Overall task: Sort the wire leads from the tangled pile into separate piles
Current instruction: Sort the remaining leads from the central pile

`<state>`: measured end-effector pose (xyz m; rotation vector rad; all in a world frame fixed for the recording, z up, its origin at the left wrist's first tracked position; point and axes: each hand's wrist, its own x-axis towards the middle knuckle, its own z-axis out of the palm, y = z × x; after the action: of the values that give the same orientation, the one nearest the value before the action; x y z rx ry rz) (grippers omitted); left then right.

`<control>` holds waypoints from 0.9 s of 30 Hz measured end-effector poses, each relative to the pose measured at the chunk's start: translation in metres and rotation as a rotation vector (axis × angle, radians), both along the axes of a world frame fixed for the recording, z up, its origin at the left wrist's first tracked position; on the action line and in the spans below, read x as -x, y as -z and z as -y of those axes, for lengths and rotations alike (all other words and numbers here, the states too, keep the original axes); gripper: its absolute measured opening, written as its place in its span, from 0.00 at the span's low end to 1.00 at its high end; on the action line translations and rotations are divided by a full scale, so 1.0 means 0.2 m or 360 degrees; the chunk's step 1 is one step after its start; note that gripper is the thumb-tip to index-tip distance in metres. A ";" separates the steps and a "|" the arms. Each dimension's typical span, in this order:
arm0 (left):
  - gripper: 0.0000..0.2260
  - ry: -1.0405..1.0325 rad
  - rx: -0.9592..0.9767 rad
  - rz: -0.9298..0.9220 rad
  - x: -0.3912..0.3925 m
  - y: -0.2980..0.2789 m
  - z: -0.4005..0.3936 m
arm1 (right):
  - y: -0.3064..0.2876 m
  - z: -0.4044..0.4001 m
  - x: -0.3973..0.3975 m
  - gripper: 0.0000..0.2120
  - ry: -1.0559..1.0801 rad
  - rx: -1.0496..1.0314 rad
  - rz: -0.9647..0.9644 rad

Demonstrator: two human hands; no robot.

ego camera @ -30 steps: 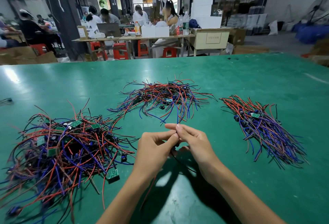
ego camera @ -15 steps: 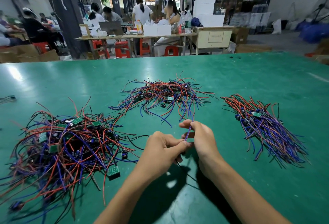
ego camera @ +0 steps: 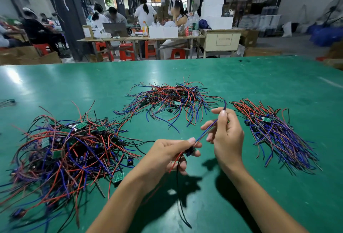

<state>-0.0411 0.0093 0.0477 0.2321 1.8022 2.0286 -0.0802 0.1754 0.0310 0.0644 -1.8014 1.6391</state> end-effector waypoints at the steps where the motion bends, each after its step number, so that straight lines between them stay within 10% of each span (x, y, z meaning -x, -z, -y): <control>1: 0.17 0.0010 0.0032 -0.0027 0.00 0.00 0.01 | -0.01 0.00 0.00 0.13 -0.0094 0.0147 0.0072; 14: 0.08 -0.0345 0.0424 -0.0368 0.04 0.02 0.10 | -0.10 -0.14 0.03 0.12 -0.0335 0.0975 0.0437; 27: 0.11 -0.0365 0.0347 -0.0208 0.06 0.01 0.13 | -0.05 -0.04 -0.03 0.10 -0.1016 0.0526 0.0809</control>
<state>-0.0535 -0.0176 0.0450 0.0989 2.2023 1.9828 -0.0743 0.1843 0.0418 0.0855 -1.9602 2.5791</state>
